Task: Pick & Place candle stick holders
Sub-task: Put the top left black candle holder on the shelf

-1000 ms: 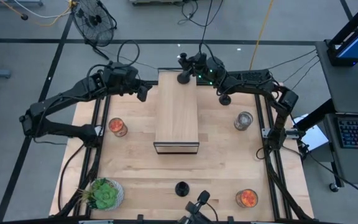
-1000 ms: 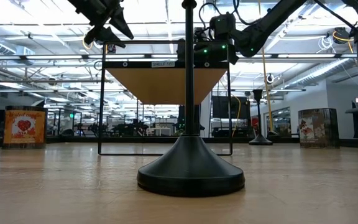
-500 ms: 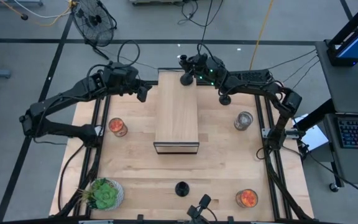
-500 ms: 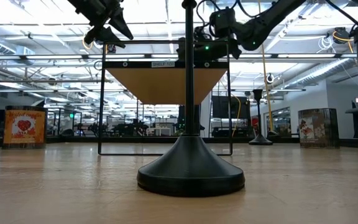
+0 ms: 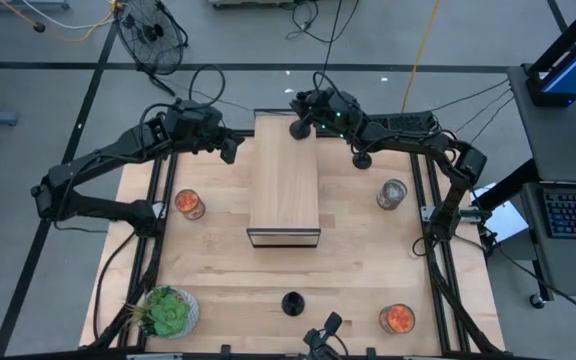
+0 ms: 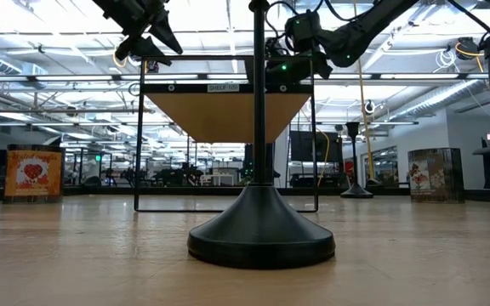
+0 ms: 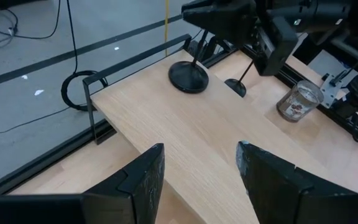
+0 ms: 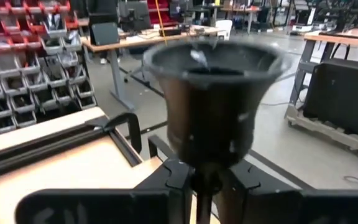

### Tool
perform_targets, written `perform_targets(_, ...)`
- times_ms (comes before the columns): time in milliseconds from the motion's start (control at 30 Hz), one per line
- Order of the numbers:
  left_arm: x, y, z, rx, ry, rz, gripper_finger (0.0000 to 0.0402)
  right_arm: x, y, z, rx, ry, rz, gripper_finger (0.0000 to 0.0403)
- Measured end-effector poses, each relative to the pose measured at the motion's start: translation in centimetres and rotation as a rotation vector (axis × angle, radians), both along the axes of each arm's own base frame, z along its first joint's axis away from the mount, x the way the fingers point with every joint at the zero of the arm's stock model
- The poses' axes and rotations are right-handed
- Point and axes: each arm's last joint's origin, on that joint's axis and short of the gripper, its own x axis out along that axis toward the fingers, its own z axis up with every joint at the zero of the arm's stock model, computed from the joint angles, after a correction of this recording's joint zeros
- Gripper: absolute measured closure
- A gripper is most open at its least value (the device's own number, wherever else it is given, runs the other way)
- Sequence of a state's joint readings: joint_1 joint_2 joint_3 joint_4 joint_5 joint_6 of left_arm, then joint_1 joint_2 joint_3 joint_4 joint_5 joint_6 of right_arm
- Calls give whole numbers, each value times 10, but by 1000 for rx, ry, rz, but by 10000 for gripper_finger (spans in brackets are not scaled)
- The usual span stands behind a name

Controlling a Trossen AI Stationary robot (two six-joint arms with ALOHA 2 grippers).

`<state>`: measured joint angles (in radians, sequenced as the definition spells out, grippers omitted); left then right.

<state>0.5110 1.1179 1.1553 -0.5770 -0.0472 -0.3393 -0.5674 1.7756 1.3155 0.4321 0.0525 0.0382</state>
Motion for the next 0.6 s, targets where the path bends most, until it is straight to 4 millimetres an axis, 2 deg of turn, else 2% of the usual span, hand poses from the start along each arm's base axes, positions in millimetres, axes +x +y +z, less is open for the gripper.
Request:
perform_targets(267,0,0,0,2,0,-1,192,0,0,-4,19,31,0,354)
perform_targets(600,0,0,0,4,2,-2,192,-6,4,6,-5,50,4,288)
